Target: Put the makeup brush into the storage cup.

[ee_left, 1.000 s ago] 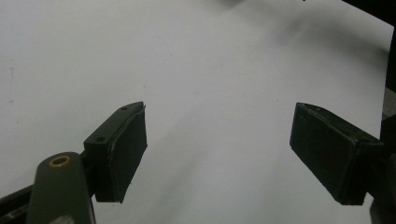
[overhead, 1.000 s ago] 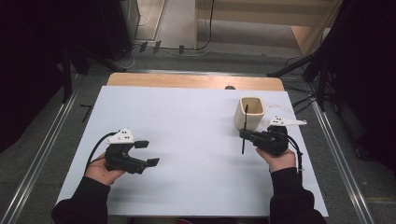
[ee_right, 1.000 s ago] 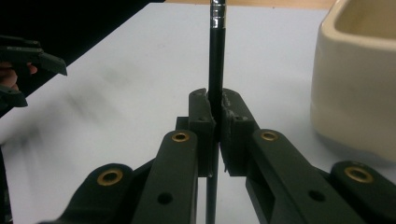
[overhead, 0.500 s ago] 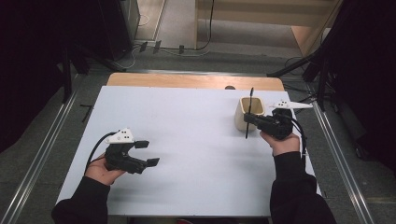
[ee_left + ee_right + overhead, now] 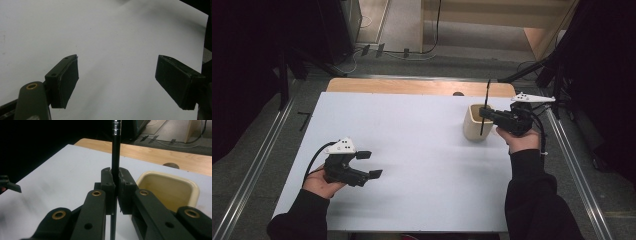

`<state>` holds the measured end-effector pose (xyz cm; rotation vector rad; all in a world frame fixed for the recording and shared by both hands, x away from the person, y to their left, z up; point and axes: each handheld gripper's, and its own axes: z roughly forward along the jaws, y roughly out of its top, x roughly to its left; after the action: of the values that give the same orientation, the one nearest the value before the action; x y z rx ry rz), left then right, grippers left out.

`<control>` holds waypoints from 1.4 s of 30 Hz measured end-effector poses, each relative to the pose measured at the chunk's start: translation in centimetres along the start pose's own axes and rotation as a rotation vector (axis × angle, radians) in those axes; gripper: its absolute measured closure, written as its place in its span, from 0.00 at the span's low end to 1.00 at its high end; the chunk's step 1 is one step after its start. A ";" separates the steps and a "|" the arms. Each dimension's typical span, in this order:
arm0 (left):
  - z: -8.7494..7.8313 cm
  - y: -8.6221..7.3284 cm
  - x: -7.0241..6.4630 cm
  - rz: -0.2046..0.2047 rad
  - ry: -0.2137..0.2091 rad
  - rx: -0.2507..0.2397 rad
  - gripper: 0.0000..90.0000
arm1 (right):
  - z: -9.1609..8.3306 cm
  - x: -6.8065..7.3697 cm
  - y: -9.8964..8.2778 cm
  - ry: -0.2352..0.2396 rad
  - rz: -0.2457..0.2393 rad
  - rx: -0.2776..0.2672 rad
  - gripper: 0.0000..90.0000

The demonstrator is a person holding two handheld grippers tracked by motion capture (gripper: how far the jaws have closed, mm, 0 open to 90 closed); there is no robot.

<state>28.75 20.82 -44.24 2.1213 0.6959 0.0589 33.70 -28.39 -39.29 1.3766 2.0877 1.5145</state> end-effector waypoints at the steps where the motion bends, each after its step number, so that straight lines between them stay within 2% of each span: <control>1: 0.0 0.0 0.0 0.000 0.001 0.000 0.21 | 0.0 -0.1 0.3 -0.007 0.004 0.003 0.95; 3: 0.0 0.0 0.0 -0.001 -0.001 -0.002 0.21 | -0.2 -0.2 0.8 -0.017 -0.010 -0.008 0.95; 12: 0.0 0.0 0.1 -0.004 0.000 0.000 0.21 | -0.1 -0.6 2.5 -0.054 -0.015 -0.029 0.95; 16: 0.0 0.0 0.1 0.000 -0.003 0.000 0.21 | 0.2 -0.8 3.1 -0.088 -0.026 -0.034 0.95; 21: 0.0 0.0 0.1 -0.001 -0.006 0.000 0.21 | 0.7 -1.2 3.5 -0.130 -0.035 -0.067 0.95; 25: 0.0 0.0 0.1 -0.001 -0.008 -0.001 0.21 | 1.4 -1.3 3.6 -0.179 -0.043 -0.102 0.95; 27: 0.0 0.0 0.1 -0.001 -0.007 0.000 0.21 | 1.6 -1.5 3.5 -0.188 -0.043 -0.113 0.95; 29: 0.0 0.0 0.1 -0.002 -0.008 0.000 0.21 | 1.8 -1.8 3.4 -0.189 -0.023 -0.126 0.95; 36: 0.1 0.0 0.0 -0.002 -0.012 -0.001 0.21 | 2.5 -2.3 2.9 -0.228 -0.018 -0.152 0.95; 42: 0.1 0.0 0.0 -0.002 -0.013 -0.001 0.21 | 2.8 -2.8 2.4 -0.235 -0.003 -0.150 0.95</control>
<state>28.80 20.79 -44.32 2.1179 0.6898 0.0442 38.34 -28.74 -39.51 1.4185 1.7986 1.4003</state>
